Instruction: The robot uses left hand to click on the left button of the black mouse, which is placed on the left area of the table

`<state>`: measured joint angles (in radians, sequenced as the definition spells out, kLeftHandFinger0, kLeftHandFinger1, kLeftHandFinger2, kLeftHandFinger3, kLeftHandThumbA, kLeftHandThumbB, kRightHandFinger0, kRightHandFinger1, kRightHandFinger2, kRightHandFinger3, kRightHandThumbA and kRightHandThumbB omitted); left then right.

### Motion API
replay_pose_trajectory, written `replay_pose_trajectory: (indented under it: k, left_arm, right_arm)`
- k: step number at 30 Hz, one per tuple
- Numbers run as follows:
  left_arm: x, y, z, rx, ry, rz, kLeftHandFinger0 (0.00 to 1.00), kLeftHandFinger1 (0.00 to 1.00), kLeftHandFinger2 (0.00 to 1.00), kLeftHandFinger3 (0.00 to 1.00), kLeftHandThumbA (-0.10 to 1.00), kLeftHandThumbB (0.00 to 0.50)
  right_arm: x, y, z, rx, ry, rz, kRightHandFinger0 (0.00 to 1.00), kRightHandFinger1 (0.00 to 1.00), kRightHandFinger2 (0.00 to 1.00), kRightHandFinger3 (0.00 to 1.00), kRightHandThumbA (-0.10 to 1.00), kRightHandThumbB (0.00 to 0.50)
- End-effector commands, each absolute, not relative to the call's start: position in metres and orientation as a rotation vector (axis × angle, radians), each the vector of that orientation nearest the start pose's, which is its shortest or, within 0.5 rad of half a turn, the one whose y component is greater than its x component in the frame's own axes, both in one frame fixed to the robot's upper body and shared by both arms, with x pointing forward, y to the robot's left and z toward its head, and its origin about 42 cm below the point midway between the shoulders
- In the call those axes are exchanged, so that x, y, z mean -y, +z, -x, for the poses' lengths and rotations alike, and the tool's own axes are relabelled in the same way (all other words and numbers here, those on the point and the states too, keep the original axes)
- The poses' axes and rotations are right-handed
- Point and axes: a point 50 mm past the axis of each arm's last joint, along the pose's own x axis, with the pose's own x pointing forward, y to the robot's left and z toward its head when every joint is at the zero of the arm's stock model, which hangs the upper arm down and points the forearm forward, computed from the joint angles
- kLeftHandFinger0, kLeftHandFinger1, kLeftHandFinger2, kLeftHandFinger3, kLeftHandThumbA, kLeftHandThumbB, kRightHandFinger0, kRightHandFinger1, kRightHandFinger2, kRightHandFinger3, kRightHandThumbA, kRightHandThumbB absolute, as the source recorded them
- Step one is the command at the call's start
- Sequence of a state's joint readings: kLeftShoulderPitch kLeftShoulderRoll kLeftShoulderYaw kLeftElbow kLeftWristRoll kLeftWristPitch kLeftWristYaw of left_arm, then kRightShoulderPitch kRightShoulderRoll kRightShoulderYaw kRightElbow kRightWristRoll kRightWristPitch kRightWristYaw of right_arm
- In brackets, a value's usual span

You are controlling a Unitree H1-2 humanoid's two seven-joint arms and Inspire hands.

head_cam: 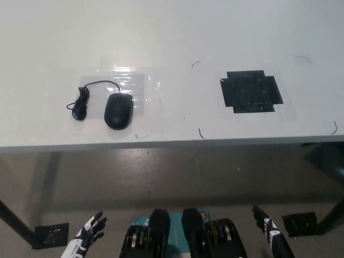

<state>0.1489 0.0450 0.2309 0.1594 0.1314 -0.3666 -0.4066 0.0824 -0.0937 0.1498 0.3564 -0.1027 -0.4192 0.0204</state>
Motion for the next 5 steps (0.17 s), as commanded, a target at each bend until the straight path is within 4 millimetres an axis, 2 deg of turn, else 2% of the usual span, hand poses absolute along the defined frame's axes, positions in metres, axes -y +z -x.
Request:
replay_pose_trajectory:
  k: [1, 5]
  left_arm:
    - [-0.2778, 0.0499, -0.2187, 0.112, -0.154, -0.283, 1.00, 1.00, 1.00, 1.00, 1.00, 0.259]
    - [-0.2780, 0.0491, -0.2190, 0.113, -0.154, -0.283, 1.00, 1.00, 1.00, 1.00, 1.00, 0.257]
  right_arm:
    - [0.2047, 0.0166, -0.2368, 0.061, 0.216, 0.167, 1.00, 1.00, 1.00, 1.00, 1.00, 0.184]
    - [0.2047, 0.0170, -0.2367, 0.063, 0.217, 0.177, 1.00, 1.00, 1.00, 1.00, 1.00, 0.174]
